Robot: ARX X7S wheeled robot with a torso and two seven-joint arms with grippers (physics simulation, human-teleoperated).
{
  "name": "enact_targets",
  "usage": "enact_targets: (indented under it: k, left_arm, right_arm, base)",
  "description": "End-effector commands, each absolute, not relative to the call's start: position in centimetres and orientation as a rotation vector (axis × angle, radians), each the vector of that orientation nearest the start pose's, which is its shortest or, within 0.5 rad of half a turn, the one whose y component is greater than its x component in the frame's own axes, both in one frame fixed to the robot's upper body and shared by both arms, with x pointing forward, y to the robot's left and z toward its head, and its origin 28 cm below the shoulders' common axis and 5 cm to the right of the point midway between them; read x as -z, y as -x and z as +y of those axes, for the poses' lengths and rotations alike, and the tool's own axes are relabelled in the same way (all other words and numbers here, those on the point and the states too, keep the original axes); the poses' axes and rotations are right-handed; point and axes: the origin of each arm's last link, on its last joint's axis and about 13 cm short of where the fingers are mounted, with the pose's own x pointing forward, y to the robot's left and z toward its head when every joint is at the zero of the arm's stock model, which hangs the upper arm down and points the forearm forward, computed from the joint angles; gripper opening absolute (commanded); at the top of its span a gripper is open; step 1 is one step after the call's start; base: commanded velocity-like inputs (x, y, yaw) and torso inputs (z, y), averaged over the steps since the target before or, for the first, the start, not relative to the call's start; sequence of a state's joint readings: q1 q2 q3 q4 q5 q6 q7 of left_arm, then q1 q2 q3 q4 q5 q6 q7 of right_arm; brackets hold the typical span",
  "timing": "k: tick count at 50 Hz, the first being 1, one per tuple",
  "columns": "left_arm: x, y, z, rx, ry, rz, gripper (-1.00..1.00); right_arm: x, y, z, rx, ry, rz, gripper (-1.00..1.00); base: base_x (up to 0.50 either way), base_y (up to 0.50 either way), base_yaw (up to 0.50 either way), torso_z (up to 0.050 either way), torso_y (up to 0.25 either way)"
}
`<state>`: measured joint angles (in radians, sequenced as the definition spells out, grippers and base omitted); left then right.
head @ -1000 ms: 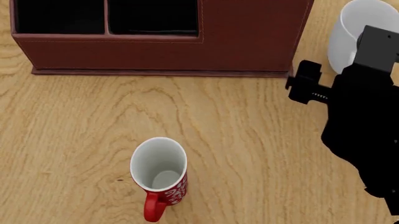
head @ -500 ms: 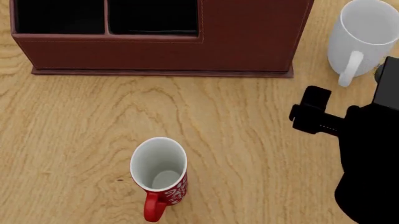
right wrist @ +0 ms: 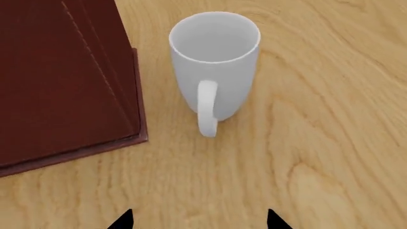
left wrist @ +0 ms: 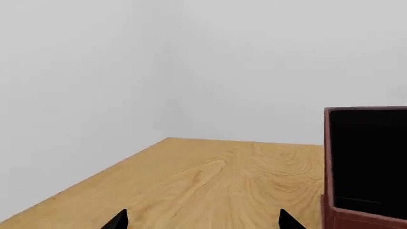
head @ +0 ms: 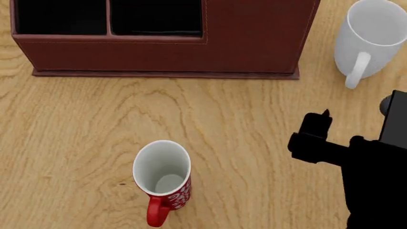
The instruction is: Pick up the white mug and place it to the right of the caddy.
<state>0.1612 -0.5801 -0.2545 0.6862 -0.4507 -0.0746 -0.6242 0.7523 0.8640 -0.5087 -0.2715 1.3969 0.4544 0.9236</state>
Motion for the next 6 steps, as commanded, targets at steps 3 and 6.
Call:
enact_targets:
  k: [3, 6]
  left_arm:
    - [-18.7, -35.9, 12.0, 0.473, -0.340, -0.950, 1.00]
    - [-13.4, -37.7, 9.8, 0.643, -0.575, -0.713, 1.00]
  right_arm:
    - [-19.0, -30.6, -15.6, 0.166, -0.141, 0.204, 1.00]
    - [-17.8, -31.6, -15.8, 0.165, -0.138, 0.240, 1.00]
  base:
    - [0.00, 0.00, 0.00, 0.000, 0.000]
    - [0.00, 0.00, 0.00, 0.000, 0.000]
